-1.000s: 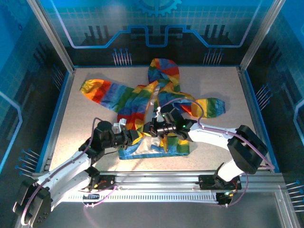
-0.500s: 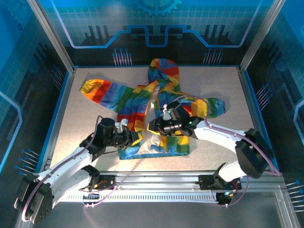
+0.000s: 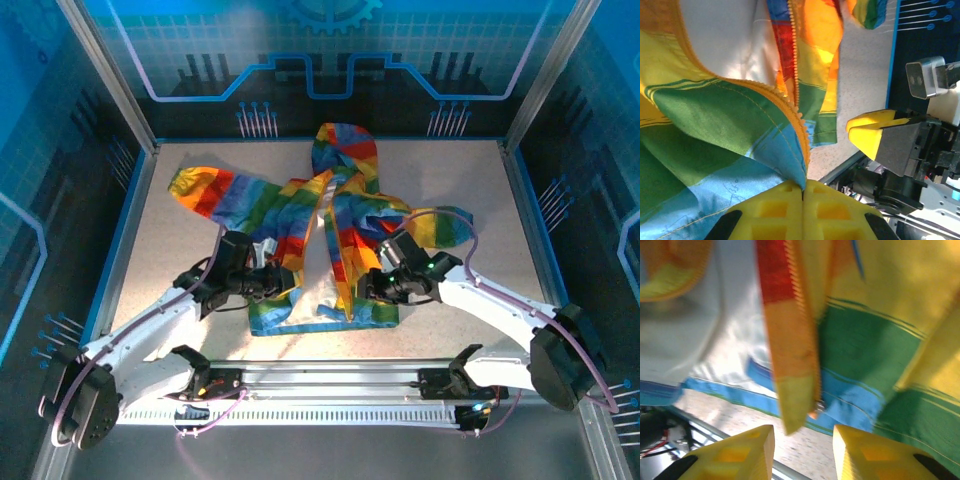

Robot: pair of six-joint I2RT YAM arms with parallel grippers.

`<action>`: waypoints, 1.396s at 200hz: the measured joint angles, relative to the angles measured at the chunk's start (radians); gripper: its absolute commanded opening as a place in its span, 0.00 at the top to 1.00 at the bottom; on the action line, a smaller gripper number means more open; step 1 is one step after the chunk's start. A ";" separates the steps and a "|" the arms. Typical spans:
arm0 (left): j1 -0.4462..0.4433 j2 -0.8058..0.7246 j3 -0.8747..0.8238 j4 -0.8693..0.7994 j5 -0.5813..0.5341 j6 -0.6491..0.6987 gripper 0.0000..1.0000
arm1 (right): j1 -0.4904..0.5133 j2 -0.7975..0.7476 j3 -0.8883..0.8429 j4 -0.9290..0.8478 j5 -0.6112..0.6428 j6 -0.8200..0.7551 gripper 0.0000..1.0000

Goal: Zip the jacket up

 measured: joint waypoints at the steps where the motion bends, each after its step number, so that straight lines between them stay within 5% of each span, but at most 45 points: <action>1: 0.000 0.003 0.000 0.000 0.000 0.002 1.00 | 0.000 0.000 -0.001 -0.002 0.001 0.000 0.62; 178: -0.049 0.102 0.013 0.052 -0.026 0.024 1.00 | 0.140 0.393 0.175 0.052 0.047 -0.060 0.60; 202: -0.049 0.090 0.011 0.048 -0.029 0.023 1.00 | 0.142 0.417 0.196 0.058 0.046 -0.067 0.67; 249: -0.049 0.047 0.004 0.024 -0.052 0.024 1.00 | 0.160 0.446 0.212 0.066 0.048 -0.080 0.97; 279: -0.048 0.024 0.000 -0.003 -0.064 0.027 1.00 | 0.159 0.440 0.236 0.016 0.078 -0.107 1.00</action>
